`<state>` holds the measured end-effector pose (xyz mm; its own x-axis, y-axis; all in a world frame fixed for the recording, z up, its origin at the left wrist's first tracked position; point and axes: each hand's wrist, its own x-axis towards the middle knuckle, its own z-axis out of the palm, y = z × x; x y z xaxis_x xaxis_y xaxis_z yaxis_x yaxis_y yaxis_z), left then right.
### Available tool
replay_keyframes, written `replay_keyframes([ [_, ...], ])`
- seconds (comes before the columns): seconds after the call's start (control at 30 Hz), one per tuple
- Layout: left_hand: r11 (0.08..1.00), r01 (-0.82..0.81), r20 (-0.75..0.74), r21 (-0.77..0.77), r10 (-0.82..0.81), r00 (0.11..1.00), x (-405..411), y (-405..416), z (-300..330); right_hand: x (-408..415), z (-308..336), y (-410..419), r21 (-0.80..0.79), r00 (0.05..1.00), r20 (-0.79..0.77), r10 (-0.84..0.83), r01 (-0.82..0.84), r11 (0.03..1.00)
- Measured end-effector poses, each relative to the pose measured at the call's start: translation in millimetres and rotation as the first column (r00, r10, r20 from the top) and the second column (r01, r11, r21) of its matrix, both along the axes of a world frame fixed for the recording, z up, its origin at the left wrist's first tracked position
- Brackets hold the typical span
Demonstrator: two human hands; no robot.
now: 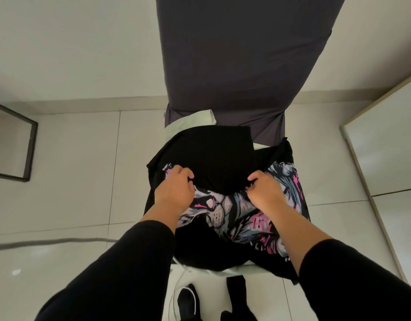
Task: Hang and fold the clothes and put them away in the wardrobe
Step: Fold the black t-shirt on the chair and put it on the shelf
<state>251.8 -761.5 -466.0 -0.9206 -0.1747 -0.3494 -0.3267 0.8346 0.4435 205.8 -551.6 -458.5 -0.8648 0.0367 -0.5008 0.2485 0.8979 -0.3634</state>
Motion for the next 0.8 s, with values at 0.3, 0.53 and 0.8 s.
replay_keyframes([
  [0.3, 0.954, -0.239, -0.106, 0.18, 0.26, 0.96, -108.1, 14.2, -26.2, -64.5, -30.0, 0.8, 0.293, 0.998, -0.049, 0.037, -0.021, 0.956],
  [0.53, 0.963, -0.208, -0.056, 0.174, 0.22, 0.974, -136.2, 19.8, -33.8, -80.8, -29.0, -27.1, 0.116, 0.984, -0.146, 0.102, -0.085, 0.99],
  [0.8, 0.83, -0.452, -0.448, 0.328, 0.558, 0.699, -119.7, -17.1, 0.0, -124.7, 11.1, -47.8, -0.657, 0.923, -0.124, -0.364, 0.198, 0.728],
])
